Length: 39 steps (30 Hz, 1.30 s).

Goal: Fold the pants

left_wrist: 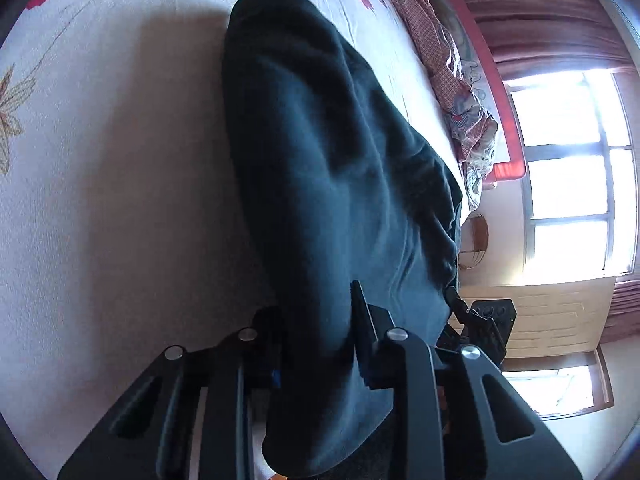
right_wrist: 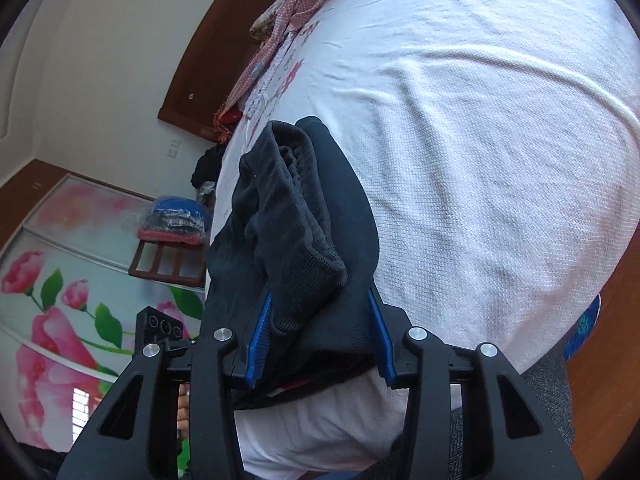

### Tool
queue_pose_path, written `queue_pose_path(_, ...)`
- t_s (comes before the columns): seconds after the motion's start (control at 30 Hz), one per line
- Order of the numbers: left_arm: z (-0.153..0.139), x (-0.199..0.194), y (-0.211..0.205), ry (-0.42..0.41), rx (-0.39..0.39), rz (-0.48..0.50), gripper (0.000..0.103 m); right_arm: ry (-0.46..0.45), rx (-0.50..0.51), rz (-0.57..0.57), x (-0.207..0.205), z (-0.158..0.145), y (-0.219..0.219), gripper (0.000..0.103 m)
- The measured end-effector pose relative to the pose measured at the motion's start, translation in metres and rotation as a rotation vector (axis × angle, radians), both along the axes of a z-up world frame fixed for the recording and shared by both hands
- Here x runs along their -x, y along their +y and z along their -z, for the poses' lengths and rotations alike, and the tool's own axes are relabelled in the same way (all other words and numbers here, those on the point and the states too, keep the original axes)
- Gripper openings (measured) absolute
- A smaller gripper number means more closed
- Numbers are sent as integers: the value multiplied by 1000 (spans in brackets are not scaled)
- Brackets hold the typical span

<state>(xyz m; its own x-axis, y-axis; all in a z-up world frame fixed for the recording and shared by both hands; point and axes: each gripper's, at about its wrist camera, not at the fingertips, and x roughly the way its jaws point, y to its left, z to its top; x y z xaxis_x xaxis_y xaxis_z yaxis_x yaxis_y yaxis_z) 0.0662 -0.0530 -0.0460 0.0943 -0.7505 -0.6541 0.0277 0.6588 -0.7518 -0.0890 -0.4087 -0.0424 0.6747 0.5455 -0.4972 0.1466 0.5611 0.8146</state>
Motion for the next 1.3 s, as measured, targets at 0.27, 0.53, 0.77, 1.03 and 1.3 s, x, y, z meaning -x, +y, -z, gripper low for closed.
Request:
queue_pose_path(0.27,-68,-16,-5,-143,49,33,24,-91,93,-71,-24,-74,17,36)
queue_pose_path(0.53,-135,-61,39,-284,63,-28,24,-212,105,-145,-92,-122,50,36)
queue_pose_path(0.77,-136,-93,111,-361,-76,-85,26,-207,66,-174,-151,-76,111,36)
queue_pose_path(1.03,-22,-80,183,-148,-294,-233,66,20,4,-97,-129,2,124,57)
queue_pose_path(1.3,-104,-47,100,-524,-152,-47,91,-200,-107,-110,-183,-69,141,57)
